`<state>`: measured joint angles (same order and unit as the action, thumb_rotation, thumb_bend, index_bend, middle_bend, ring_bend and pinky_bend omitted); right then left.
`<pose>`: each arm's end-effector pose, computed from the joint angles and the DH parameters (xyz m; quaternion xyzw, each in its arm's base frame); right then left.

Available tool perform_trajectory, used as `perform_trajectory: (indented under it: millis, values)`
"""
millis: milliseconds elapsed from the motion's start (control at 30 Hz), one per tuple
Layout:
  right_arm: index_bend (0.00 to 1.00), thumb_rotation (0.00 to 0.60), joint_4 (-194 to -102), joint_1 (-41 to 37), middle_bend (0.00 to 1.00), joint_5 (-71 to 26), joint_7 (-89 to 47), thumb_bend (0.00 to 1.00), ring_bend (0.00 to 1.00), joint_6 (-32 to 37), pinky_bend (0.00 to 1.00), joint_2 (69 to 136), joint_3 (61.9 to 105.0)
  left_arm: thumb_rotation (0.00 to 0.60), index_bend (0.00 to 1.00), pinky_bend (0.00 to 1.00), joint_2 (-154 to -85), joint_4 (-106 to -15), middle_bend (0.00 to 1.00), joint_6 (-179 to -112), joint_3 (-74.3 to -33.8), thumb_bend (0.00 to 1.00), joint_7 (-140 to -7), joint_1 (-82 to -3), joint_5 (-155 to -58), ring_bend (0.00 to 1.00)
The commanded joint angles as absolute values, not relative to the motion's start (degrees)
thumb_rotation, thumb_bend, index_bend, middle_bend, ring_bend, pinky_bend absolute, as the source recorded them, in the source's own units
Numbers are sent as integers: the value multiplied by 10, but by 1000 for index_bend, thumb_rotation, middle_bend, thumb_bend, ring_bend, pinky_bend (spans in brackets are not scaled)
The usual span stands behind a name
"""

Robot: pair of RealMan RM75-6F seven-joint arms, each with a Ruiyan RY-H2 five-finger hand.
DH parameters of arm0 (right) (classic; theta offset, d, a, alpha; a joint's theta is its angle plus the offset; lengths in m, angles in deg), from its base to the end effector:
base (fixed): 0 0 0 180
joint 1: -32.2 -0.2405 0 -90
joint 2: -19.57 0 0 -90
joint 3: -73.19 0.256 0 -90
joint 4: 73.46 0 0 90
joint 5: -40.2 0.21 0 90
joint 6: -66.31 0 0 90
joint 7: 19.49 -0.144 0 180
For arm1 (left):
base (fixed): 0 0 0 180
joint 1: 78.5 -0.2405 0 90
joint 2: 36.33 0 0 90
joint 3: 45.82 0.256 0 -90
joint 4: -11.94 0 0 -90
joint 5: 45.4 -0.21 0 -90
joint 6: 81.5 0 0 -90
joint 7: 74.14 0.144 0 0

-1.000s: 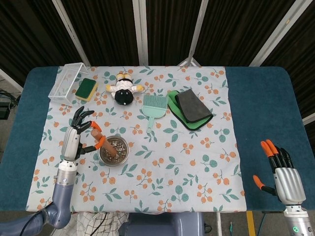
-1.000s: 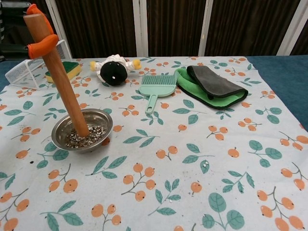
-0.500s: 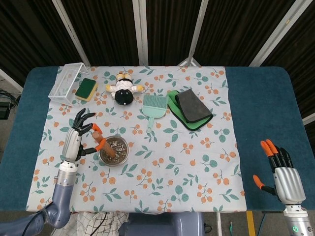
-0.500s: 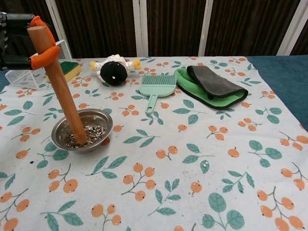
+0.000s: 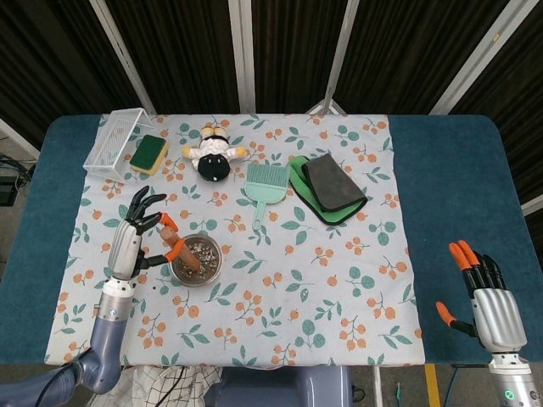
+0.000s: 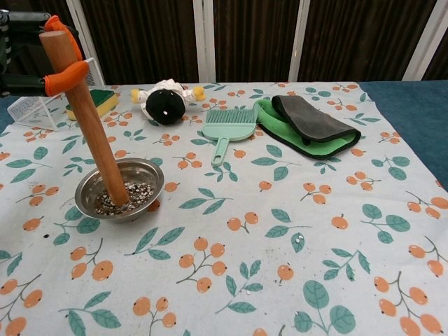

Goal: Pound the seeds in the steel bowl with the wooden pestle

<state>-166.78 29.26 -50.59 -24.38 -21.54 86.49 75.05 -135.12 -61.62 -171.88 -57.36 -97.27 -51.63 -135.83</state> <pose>-0.2965 -0.1662 0.1419 0.5771 -0.4148 0.4465 0.5437 -0.1721 0.2904 0.0265 -0.4835 -0.4057 -0.7062 0.3208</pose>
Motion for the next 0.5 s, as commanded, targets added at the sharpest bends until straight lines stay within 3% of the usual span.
perform_trajectory:
  millis: [33,500]
  values:
    - [0,600,-1668,292,0,-506,-244,323,0,-215,0,865,751,600,609,33,-1351,-614,720,-1718,-573,913,-971,-514,-1361,197]
    - [0,600,-1666,293,0,-507,-244,324,0,-216,0,866,750,600,609,33,-1365,-585,720,-1717,-572,913,-974,-505,-1366,197]
